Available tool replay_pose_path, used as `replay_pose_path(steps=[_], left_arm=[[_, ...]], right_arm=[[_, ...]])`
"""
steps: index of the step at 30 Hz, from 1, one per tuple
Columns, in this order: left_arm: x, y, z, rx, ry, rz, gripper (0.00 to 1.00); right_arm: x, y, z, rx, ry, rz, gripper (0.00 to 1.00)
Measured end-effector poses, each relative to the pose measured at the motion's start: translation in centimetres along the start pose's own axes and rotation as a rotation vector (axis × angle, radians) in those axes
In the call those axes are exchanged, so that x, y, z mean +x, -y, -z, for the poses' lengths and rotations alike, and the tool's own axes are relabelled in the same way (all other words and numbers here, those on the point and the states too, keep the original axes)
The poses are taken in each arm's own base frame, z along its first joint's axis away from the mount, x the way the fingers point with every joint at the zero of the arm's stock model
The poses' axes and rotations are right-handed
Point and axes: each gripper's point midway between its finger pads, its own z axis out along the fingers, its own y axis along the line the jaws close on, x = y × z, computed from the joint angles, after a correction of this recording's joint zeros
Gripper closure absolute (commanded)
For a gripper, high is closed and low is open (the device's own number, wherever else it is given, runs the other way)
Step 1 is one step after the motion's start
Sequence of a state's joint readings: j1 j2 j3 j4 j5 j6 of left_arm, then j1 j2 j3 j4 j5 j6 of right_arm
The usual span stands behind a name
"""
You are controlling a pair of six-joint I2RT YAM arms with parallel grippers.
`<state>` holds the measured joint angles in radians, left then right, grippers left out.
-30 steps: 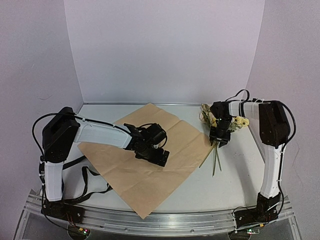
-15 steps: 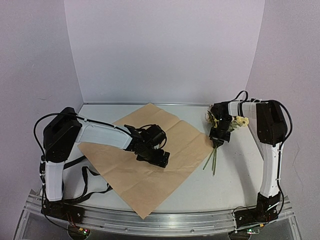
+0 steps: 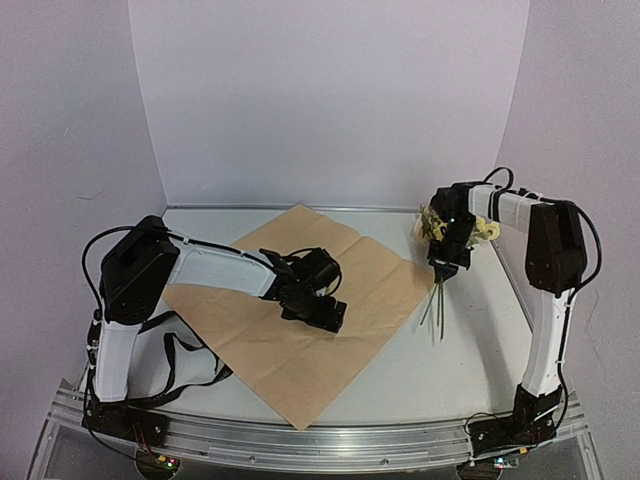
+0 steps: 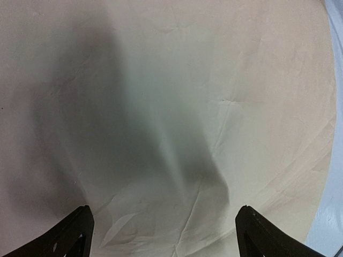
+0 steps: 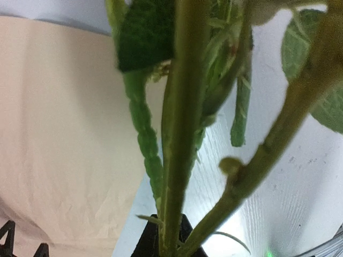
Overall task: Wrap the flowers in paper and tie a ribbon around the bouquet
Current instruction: Move the flattened wrapping paper to the center of the board.
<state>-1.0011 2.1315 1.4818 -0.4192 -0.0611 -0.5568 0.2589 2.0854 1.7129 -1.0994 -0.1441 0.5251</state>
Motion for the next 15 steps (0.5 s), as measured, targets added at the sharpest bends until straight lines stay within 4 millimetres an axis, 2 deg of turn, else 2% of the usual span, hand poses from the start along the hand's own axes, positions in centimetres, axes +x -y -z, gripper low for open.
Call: replay_pose_path(steps=[4,7,15], left_arm=[[-0.6,0.8,-0.4,0.011,0.003,-0.006,0.05],[-1.1,2.3,-0.9,0.027,0.012,-0.027,0.05],[-0.1,6.8,-1.4,0.091,-0.012,-0.126,0.07]], right_arm=[[0.5,0.3,3.4,-0.018,0.042,0.031,1.00],[0.9,0.5,5.6,-0.031,0.075,0.043,1.00],[2.2,1.4,9.2,-0.061,0.143,0.061,1.00]])
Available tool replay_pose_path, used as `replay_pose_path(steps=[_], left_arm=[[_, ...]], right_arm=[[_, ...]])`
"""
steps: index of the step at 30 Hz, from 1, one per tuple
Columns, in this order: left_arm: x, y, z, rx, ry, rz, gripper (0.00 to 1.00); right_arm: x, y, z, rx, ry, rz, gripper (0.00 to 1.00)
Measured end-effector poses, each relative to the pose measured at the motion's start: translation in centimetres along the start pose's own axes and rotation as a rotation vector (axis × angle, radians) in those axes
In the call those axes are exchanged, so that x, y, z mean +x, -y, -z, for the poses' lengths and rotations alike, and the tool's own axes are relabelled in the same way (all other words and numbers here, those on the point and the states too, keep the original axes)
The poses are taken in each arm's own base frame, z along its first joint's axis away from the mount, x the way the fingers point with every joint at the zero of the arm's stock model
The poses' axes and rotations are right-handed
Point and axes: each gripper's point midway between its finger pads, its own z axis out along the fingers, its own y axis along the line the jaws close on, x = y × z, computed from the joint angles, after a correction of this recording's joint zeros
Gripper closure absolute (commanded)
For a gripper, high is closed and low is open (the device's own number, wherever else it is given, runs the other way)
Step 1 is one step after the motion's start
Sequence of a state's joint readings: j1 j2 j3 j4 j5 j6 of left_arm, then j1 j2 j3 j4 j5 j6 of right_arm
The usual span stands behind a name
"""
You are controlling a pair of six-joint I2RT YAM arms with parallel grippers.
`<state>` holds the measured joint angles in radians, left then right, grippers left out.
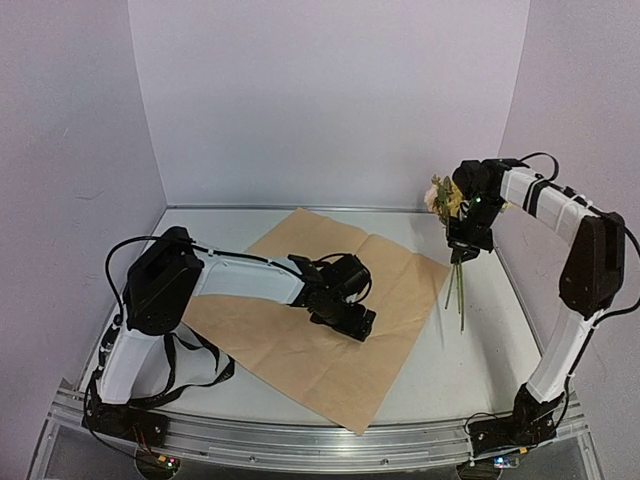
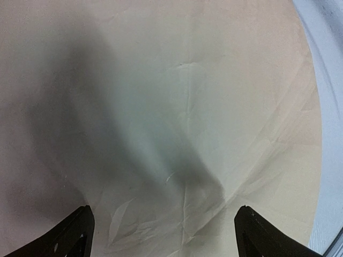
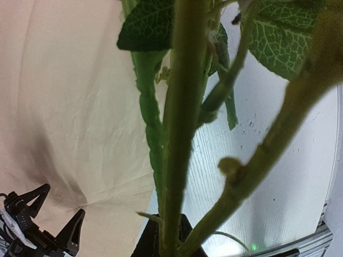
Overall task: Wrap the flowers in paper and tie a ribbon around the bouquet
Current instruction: Move the flattened wrapping paper to the center of the board, then place the fake flower on the flattened wrapping paper.
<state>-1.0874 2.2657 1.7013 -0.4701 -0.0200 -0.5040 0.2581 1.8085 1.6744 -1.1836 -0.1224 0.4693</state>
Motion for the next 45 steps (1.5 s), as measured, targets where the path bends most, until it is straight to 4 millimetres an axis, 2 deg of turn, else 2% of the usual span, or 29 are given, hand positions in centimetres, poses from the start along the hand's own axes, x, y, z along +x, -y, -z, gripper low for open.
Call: replay_pose_path(steps=[5,10,14,17,21,28,33,36,40,42,45], left_arm=[[0.8,1.9,-0.1,0.036,-0.024,-0.059,0.09],[2.2,2.9,0.2,0.062,-0.038,-0.126,0.10],[4.2,3.2,1.0,0.079,-0.070,-0.188,0.10],[5.6,2.6,1.7,0.078,-0.094,-0.229,0.10],[7.0,1.8,2.6,0.071,-0.115,-0.260,0.10],[8.3,0.3,3.9,0.053,-0.147,-0.273,0.06],[7.1,-0.4,6.1,0.032,-0.097,-0.213,0.06],[5.6,-1.8,8.9,0.027,-0.025,-0.109,0.11],[4.2,-6.1,12.4,0.025,0.066,0.100,0.21],[4.3,-9.0,13.1,0.009,0.084,0.208,0.25],[5.9,-12.4,12.5,-0.032,0.064,0.320,0.30]], right_arm=[[1.5,0.8,1.0,-0.001,0.001,0.003,1.00],[3.3,1.6,0.8,-0.003,-0.021,0.001,1.00],[4.6,2.0,0.3,-0.011,-0.039,-0.005,1.00],[5.1,1.8,0.2,-0.017,-0.039,0.002,1.00],[5.7,0.7,0.3,-0.031,-0.023,0.038,1.00],[6.5,-2.3,0.5,-0.059,0.018,0.141,1.00],[6.9,-4.9,0.6,-0.093,0.063,0.211,1.00],[7.3,-7.2,0.5,-0.132,0.091,0.259,1.00],[7.5,-10.8,-1.1,-0.187,0.098,0.274,1.00],[7.5,-12.6,-2.2,-0.205,0.095,0.269,1.00],[7.4,-15.5,-3.9,-0.213,0.093,0.251,1.00]])
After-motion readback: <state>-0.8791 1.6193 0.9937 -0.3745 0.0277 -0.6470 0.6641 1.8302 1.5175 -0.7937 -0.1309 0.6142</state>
